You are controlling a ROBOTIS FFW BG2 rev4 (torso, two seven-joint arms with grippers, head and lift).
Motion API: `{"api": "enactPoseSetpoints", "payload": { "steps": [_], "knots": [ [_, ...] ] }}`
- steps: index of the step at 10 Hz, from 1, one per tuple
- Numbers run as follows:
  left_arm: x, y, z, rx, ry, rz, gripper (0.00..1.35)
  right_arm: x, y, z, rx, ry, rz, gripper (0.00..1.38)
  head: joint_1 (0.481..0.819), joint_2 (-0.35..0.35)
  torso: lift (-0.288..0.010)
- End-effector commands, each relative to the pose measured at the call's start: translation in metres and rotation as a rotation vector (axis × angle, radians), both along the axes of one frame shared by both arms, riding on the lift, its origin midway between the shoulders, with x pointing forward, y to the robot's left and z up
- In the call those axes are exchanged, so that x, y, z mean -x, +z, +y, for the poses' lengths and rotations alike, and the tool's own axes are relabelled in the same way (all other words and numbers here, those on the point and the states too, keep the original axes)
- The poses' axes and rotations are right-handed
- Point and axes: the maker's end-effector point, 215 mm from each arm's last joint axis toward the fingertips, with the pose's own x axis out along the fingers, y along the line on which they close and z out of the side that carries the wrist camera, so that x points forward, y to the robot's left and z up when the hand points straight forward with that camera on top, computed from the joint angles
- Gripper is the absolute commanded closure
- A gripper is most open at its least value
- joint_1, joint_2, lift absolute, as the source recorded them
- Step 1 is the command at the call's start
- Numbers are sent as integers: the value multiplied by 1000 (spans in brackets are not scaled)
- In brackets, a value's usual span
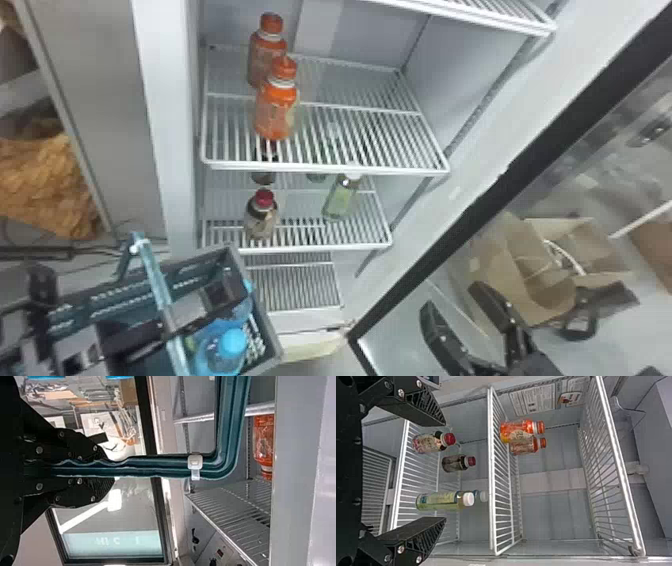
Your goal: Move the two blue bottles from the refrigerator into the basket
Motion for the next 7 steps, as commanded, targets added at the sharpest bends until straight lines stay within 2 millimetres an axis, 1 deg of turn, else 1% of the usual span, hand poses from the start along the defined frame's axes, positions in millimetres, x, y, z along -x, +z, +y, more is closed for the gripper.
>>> {"api": "enactPoseSetpoints", "payload": {
  "steps": [1,6,7],
  "knots": [
    [-2,2,-1,3,1,-4,1202,0,-1,0,-1,-1,0,211,695,-350,-10],
    [-3,2,-1,3,1,-6,1202,0,-3,-1,-6,0,5,211,695,-350,-10],
    [-3,2,-1,3,1,-6,1202,1,-7,-1,-9,-1,14,211,695,-350,-10]
  ]
}}
